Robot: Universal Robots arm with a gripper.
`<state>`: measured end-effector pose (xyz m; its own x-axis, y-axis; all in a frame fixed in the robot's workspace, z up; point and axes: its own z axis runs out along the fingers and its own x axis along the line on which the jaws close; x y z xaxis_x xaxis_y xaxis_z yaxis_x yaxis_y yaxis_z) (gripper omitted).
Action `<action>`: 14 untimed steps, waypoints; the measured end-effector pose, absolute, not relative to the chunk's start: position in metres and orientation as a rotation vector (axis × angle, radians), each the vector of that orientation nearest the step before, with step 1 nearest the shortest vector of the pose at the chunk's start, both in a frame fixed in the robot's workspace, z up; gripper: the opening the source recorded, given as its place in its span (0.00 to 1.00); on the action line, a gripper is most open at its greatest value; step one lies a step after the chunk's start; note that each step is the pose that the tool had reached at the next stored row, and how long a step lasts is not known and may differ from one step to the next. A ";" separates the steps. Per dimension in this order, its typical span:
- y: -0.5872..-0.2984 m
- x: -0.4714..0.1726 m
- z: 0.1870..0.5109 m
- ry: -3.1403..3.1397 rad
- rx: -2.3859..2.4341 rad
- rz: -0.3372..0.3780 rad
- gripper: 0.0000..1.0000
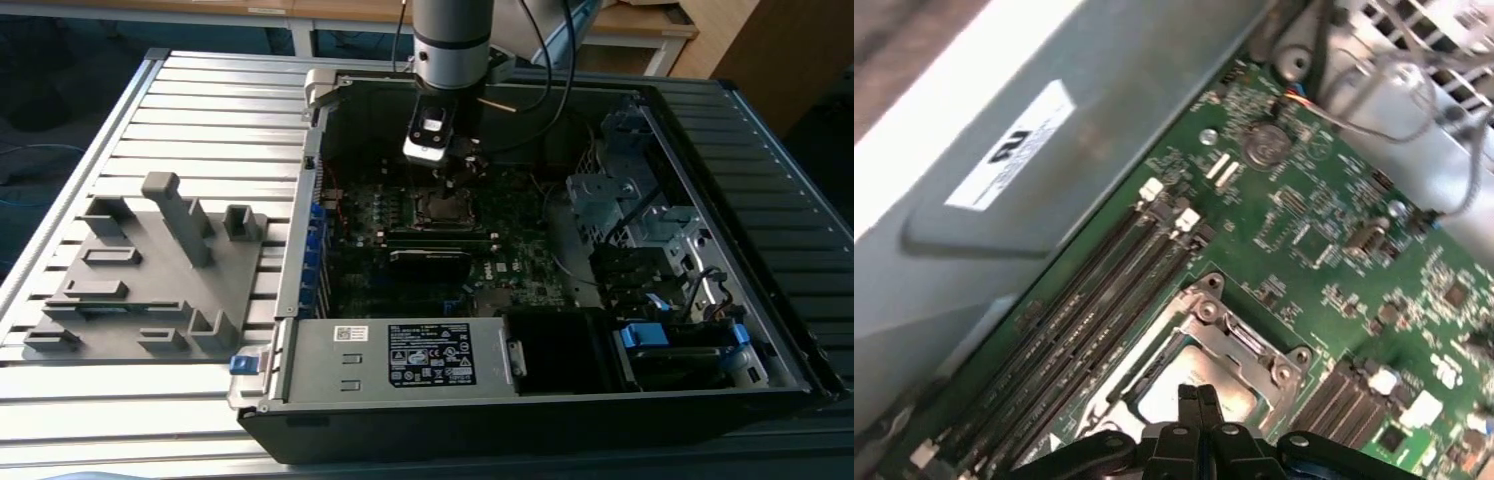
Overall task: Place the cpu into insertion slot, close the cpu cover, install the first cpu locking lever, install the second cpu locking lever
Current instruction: 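Close the cpu cover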
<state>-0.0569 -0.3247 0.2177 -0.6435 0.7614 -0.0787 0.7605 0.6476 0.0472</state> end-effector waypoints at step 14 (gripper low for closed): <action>-0.325 -0.057 0.215 2.910 0.920 0.032 0.11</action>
<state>-0.0569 -0.3247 0.2155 -0.8147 0.5745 -0.0787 0.5726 0.8185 0.0472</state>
